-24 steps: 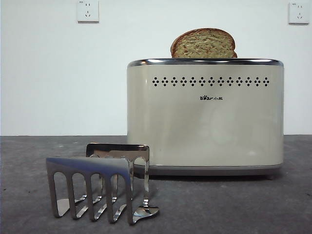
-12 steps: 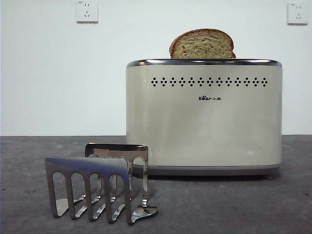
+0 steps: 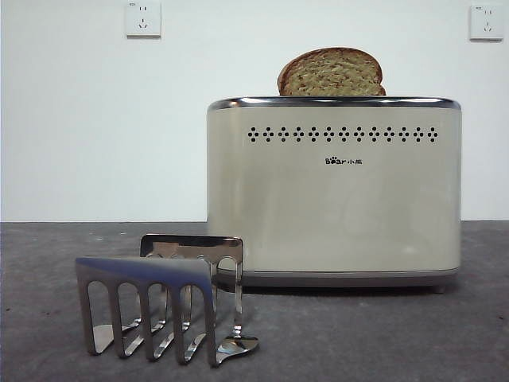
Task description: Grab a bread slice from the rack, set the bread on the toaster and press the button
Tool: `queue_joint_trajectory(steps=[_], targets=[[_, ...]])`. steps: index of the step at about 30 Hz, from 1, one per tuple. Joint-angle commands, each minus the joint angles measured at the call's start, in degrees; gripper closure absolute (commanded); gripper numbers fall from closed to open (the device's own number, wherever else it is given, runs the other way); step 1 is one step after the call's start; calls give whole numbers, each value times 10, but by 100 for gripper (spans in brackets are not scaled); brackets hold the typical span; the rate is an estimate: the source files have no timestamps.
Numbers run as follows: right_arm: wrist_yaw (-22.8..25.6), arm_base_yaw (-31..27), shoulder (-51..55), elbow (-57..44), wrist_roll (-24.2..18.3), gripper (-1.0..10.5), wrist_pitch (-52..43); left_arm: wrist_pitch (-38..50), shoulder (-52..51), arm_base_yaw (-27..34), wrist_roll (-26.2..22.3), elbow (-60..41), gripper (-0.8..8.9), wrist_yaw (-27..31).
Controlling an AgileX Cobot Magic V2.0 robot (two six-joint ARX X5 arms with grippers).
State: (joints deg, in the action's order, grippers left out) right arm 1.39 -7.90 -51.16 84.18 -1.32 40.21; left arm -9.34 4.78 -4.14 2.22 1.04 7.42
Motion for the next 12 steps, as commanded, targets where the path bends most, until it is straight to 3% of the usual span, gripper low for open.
queue_joint_trajectory(steps=[1,5,9,12], targets=[[-41,1,97,-202,-3,946,-165,4,1,1,6,-6,817,1],[-112,1,236,-445,-6,946,-304,4,2,1,6,-6,817,1],[-110,1,365,-624,-9,946,-339,4,2,1,6,-6,817,1],[-111,2,426,-703,-8,946,-342,4,3,1,6,-6,817,1]])
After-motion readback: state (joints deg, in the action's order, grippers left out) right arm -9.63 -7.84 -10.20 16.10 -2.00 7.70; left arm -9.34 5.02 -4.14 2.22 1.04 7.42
